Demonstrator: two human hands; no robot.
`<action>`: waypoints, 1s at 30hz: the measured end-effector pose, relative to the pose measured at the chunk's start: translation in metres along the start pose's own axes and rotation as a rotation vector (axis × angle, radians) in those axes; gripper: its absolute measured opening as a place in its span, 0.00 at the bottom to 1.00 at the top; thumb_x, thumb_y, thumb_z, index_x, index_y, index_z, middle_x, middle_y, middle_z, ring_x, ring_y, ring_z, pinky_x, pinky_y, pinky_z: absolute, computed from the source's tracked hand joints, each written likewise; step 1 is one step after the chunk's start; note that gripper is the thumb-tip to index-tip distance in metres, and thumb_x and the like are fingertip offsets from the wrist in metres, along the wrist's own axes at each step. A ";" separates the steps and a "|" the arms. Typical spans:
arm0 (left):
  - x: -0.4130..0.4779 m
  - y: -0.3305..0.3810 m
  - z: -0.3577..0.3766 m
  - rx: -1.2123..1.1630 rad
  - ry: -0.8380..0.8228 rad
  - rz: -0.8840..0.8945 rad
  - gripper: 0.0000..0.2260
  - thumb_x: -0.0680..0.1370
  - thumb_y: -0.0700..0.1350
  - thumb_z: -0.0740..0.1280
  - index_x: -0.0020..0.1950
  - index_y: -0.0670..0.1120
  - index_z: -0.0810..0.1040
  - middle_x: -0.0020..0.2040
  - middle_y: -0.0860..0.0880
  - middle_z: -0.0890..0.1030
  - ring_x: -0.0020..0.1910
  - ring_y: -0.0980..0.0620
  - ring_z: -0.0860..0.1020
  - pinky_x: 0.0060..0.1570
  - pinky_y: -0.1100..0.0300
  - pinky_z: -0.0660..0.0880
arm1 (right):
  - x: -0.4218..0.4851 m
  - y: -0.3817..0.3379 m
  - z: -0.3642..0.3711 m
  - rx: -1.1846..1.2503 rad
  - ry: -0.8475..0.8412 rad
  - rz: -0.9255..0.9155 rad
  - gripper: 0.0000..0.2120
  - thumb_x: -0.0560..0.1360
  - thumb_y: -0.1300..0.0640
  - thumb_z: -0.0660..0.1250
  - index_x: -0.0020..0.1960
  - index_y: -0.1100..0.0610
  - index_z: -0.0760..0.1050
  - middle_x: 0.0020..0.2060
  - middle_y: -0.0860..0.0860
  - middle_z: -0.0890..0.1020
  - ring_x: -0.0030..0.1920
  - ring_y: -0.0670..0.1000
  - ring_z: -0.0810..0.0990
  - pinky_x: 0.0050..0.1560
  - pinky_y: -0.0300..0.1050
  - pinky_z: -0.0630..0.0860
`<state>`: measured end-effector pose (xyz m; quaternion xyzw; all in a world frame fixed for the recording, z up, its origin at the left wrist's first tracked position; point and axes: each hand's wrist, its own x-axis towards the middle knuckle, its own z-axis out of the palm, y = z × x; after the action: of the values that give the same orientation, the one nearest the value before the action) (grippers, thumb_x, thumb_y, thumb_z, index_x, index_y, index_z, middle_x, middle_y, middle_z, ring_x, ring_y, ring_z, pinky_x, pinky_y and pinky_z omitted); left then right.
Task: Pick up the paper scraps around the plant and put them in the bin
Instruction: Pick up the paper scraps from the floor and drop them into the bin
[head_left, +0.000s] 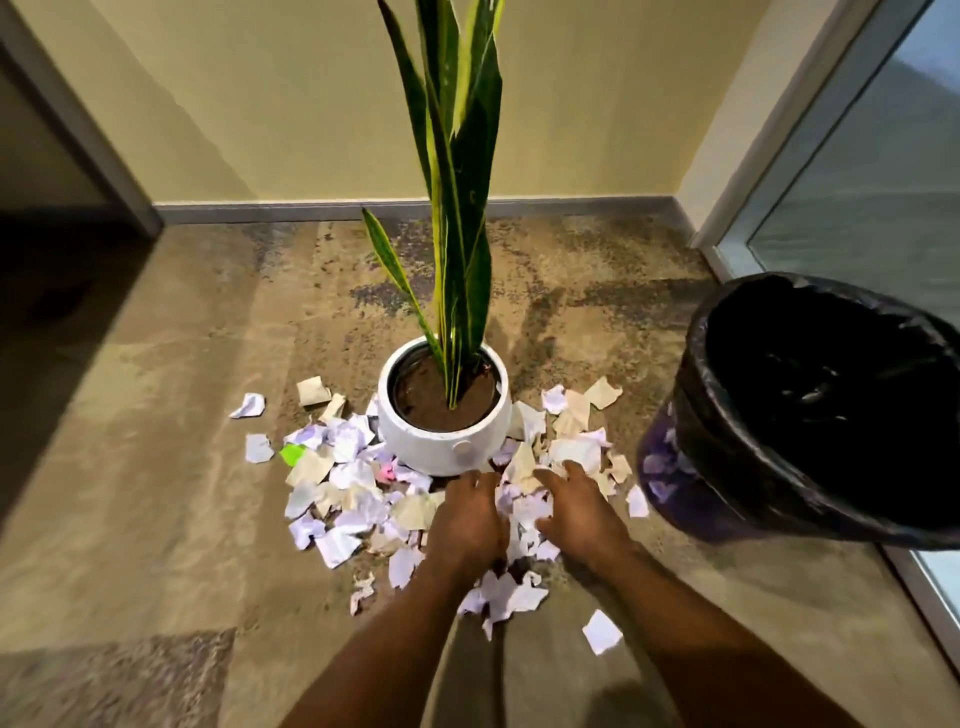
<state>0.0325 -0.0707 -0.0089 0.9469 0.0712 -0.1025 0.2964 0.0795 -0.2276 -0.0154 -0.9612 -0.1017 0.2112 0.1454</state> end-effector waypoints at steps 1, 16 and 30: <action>0.001 -0.004 0.006 0.030 -0.040 -0.020 0.22 0.79 0.51 0.65 0.72 0.49 0.68 0.69 0.45 0.72 0.66 0.44 0.70 0.64 0.52 0.70 | 0.003 0.002 0.006 -0.003 -0.009 0.006 0.31 0.72 0.54 0.72 0.72 0.47 0.65 0.72 0.56 0.63 0.68 0.59 0.70 0.63 0.49 0.72; 0.021 -0.006 0.043 0.179 -0.090 -0.165 0.25 0.79 0.49 0.66 0.75 0.52 0.63 0.73 0.42 0.67 0.69 0.41 0.67 0.58 0.51 0.76 | 0.027 0.014 0.045 -0.184 -0.053 -0.057 0.30 0.75 0.53 0.70 0.73 0.45 0.62 0.74 0.55 0.60 0.70 0.57 0.66 0.63 0.49 0.71; 0.024 -0.007 0.032 0.177 -0.041 -0.153 0.25 0.72 0.42 0.73 0.67 0.48 0.70 0.57 0.41 0.78 0.51 0.42 0.78 0.45 0.49 0.80 | 0.026 0.012 0.040 -0.169 -0.021 -0.058 0.21 0.76 0.57 0.67 0.68 0.49 0.69 0.68 0.55 0.69 0.63 0.56 0.73 0.58 0.46 0.74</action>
<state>0.0495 -0.0814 -0.0440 0.9589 0.1276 -0.1499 0.2043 0.0873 -0.2229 -0.0638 -0.9645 -0.1483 0.2076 0.0688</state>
